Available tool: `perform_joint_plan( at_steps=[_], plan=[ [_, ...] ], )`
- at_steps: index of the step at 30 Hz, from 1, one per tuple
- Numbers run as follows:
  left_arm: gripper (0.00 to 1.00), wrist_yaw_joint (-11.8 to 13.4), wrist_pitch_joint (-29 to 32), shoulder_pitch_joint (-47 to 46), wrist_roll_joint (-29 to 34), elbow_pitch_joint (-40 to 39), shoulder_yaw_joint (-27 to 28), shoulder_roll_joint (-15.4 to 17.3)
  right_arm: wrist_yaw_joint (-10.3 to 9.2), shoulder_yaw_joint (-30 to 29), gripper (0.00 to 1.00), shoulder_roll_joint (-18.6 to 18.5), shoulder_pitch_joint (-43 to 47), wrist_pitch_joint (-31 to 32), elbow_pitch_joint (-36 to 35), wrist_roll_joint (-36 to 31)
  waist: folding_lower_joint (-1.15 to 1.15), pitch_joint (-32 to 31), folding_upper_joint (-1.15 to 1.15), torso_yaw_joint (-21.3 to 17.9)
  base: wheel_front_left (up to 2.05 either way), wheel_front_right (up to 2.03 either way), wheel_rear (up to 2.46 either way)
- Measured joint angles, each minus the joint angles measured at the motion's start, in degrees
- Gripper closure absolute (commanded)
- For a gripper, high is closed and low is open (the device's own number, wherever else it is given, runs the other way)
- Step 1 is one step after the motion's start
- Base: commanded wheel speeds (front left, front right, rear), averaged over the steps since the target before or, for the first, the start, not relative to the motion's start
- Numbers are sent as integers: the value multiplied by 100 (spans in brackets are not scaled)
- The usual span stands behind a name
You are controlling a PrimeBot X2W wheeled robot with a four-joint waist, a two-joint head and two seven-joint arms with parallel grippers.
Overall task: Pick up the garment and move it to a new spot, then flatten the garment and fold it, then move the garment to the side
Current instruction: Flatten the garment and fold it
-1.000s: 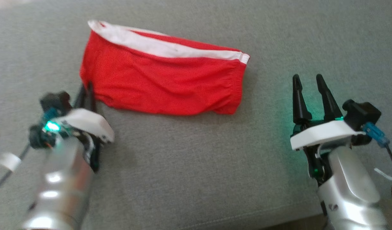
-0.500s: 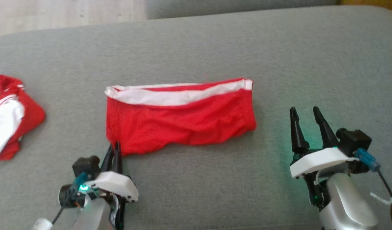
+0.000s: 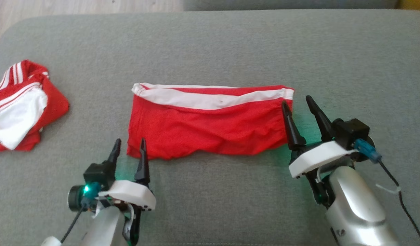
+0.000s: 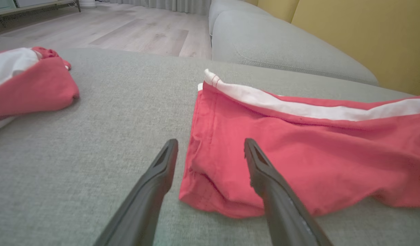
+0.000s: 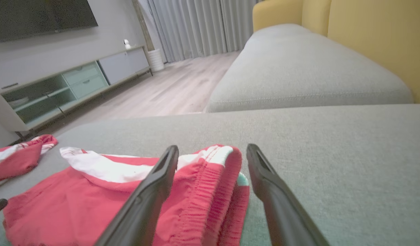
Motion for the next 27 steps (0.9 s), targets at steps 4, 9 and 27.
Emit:
perform_joint_plan(
  at_steps=[4, 9, 27],
  plan=[
    [0, 2, 0, 13, -60, -70, -108, -3, 0, -130, 0, 0, -122, 0, 432, -124, 0, 87, 0, 111, 0, 0, 0],
    [0, 10, 0, 9, -114, -153, -231, -4, 0, -447, 0, -2, -141, 0, 1048, -214, 0, 257, 0, 264, 0, 0, 0],
    [0, 42, 0, 48, -37, -298, -189, -3, 0, 159, 100, -75, -611, -85, 1674, 1221, 0, 424, 0, 310, 0, 0, 0]
  ],
)
